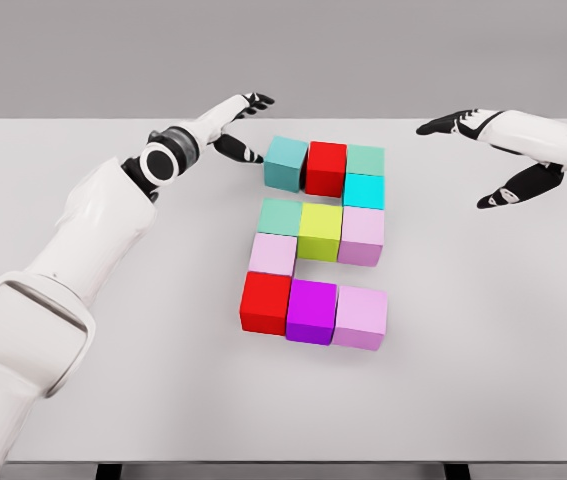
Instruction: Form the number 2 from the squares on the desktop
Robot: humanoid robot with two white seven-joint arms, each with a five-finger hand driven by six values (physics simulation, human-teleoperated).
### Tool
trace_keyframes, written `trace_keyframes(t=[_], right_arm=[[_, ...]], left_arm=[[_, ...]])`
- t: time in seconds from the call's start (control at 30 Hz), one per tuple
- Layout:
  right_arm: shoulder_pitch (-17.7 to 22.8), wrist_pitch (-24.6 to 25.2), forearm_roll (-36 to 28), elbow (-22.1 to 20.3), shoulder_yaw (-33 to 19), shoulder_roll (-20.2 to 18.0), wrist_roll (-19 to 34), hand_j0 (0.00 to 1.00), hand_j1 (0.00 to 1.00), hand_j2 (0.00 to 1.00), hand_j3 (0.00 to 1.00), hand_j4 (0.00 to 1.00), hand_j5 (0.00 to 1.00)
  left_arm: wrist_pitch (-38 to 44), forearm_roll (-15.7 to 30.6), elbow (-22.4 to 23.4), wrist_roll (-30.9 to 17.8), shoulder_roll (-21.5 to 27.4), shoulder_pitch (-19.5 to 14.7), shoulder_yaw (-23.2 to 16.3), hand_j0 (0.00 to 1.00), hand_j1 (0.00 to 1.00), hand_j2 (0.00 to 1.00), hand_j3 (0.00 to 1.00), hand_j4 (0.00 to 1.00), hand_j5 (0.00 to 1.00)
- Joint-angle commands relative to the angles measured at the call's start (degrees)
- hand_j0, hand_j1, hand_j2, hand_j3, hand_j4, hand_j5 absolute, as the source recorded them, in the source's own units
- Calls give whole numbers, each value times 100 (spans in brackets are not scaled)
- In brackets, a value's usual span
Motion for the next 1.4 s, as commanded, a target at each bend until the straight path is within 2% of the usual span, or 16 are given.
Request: trace_keyframes(t=[0.0, 0.4, 0.53, 1.37], right_arm=[[0, 16, -40, -1, -12, -14, -3, 100, 100, 100, 100, 100, 100], [-35, 16, -40, -1, 23, -32, -3, 100, 100, 100, 100, 100, 100], [-26, 16, -40, -1, 23, -40, -3, 100, 100, 100, 100, 100, 100], [9, 16, -40, -1, 23, -93, -3, 100, 100, 100, 100, 100, 100]], left_arm=[[9, 13, -7, 6, 9, 0, 13, 90, 90, 90, 90, 90, 90], [-44, 22, -16, -64, 123, 79, -22, 90, 90, 90, 90, 90, 90], [-79, 4, -51, -547, 141, 88, -31, 90, 90, 90, 90, 90, 90], [-176, 57, -33, -495, 141, 70, 31, 89, 89, 89, 89, 89, 89]])
